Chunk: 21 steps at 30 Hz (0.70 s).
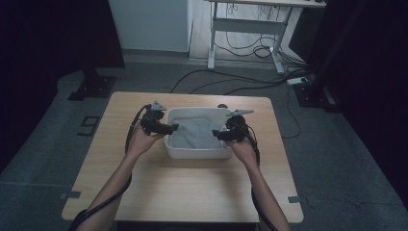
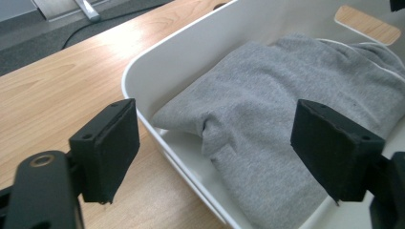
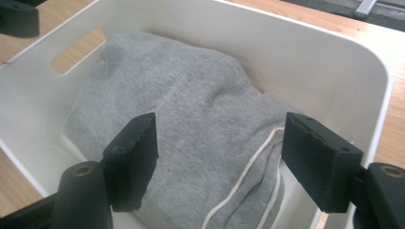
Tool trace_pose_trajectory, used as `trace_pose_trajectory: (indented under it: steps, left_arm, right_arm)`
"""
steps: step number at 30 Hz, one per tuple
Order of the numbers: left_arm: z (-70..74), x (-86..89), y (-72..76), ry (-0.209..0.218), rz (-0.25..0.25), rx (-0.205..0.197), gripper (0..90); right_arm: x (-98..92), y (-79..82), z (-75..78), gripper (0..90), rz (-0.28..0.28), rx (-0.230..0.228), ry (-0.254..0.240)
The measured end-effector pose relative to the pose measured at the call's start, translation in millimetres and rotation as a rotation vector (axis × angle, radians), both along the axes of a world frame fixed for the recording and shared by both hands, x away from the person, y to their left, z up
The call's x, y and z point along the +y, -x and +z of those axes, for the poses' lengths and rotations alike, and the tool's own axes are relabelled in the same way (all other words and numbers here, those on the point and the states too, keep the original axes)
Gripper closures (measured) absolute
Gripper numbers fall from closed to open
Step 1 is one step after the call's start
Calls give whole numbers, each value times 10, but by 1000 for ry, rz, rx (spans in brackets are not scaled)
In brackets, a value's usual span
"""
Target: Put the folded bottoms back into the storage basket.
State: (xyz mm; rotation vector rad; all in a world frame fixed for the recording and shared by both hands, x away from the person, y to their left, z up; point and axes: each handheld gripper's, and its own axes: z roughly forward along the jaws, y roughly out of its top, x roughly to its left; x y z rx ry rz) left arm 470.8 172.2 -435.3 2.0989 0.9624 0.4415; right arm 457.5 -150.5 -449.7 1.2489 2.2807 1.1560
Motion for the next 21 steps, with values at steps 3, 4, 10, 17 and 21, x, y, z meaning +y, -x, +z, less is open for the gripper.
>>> trace_pose_trajectory:
  steps: [3,4,10,17,21]
  left_arm:
    - [21,59,44,14,4,-5,142]
    - [29,110,82,27,9,-8,139]
    - [7,271,207,27,22,-15,98]
    - [-197,533,479,-41,69,-61,8]
    - [-385,661,642,-58,80,-56,0]
  right_arm:
    - [12,19,4,255,15,-3,8]
    - [20,23,9,256,18,-5,7]
    - [100,10,46,348,49,-2,3]
    - [294,-49,89,599,118,8,14]
    - [447,-111,98,678,162,7,34]
